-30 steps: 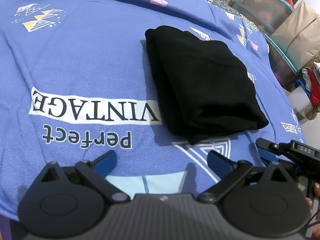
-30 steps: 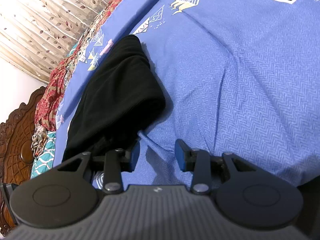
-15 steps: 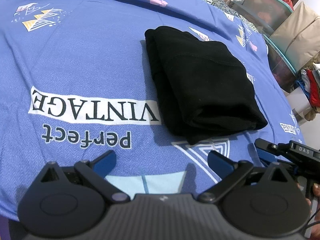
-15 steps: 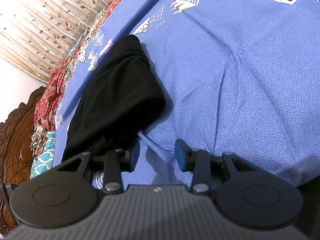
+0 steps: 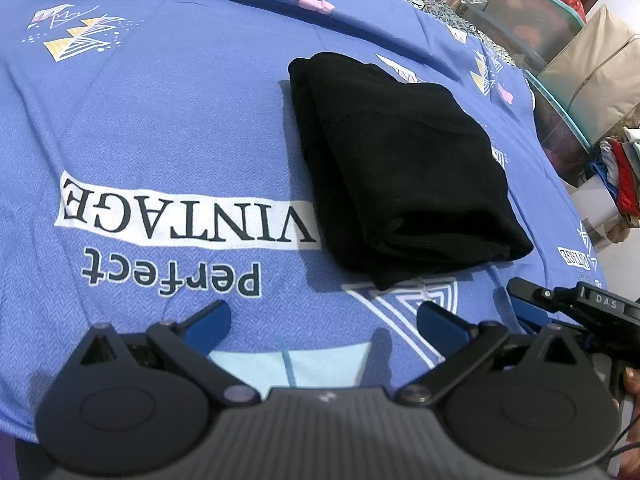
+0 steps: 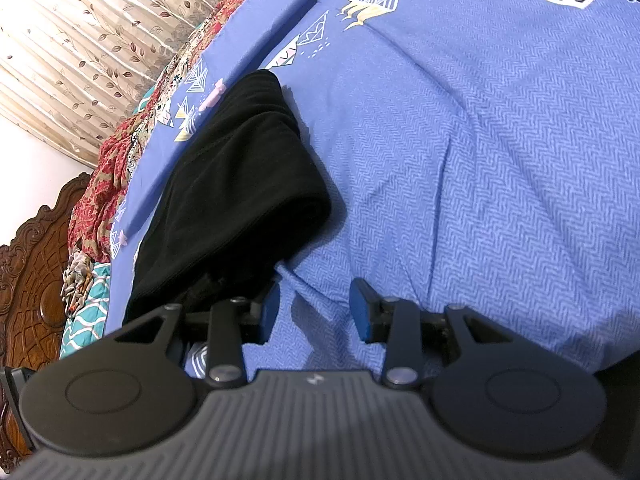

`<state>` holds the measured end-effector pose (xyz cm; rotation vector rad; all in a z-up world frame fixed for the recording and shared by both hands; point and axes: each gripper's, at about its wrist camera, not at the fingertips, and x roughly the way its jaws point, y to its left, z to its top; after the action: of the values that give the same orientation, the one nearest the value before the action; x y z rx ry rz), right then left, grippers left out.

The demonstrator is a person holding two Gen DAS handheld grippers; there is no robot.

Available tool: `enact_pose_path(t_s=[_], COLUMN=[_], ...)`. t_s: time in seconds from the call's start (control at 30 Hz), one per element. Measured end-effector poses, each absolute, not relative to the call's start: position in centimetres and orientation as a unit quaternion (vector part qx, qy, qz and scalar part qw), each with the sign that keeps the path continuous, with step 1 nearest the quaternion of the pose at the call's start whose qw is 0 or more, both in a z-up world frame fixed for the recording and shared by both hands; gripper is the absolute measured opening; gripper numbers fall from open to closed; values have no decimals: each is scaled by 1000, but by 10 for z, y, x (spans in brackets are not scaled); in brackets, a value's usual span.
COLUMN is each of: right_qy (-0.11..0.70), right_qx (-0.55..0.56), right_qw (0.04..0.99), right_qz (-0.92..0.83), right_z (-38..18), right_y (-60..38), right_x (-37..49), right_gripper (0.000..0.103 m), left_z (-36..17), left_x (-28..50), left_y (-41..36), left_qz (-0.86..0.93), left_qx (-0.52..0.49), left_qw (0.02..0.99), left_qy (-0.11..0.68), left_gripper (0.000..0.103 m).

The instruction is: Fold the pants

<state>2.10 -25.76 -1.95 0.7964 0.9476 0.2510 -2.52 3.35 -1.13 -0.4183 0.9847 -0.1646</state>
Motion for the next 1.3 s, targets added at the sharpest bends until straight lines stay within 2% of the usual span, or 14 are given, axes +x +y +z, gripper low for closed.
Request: enact_pose_path(t_s=[1.07, 1.17, 1.23, 1.3], right_qy=[443, 444, 435, 406], right_qx=[372, 364, 358, 370], right_qw=[807, 809, 812, 818], right_qz=[117, 128, 153, 170], right_z=[-18, -14, -7, 4], right_y=[-258, -258, -265, -279], right_x=[19, 21, 20, 18], right_gripper=[42, 42, 47, 59], left_z=[-11, -6, 4, 22], left_x=[-26, -23, -24, -26], left_y=[33, 43, 59, 78], left_qz=[-79, -92, -105, -117], left_qx=[-201, -225, -262, -291], left_qw=[857, 847, 842, 849], left_qy=[468, 473, 460, 425], left_gripper=[103, 103, 103, 103])
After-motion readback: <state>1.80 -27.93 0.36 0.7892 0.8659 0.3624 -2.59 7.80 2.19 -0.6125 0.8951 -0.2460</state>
